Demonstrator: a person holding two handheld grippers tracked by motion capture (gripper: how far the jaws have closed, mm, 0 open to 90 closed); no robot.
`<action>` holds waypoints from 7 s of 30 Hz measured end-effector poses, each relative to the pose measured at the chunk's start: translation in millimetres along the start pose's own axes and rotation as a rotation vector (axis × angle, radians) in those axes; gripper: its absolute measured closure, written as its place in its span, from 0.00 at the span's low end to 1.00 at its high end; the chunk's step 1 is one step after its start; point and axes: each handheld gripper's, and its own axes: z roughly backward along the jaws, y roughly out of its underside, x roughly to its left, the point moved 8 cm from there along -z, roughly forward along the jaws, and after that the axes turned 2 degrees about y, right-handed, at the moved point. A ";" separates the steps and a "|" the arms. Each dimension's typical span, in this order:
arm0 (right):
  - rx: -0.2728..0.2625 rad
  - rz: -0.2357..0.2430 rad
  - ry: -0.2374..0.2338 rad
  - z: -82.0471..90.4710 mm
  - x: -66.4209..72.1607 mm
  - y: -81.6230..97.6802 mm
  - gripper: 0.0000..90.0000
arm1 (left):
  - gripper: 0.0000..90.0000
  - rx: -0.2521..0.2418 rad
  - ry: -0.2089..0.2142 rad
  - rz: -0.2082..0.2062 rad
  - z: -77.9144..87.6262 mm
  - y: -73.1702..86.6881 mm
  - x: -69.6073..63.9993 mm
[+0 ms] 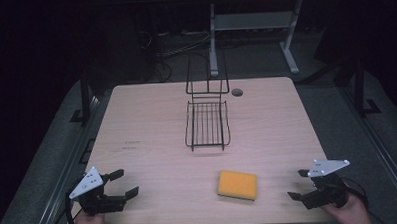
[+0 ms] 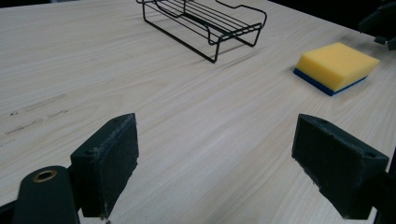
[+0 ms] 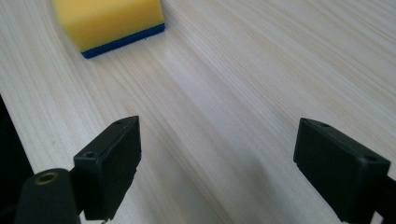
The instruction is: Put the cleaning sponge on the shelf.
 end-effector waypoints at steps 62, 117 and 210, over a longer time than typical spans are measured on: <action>0.136 0.196 -0.141 -23.0 33.9 -52.4 0.16 | 0.16 0.008 0.009 0.000 -0.4 1.7 -1.4; 0.203 0.367 -0.283 -60.0 74.4 -110.8 0.16 | 0.16 -0.006 0.005 0.003 2.9 0.8 -0.4; 0.323 0.443 -0.276 -108.6 88.6 -105.7 0.24 | 0.16 -0.016 0.010 0.008 4.8 -0.4 -0.3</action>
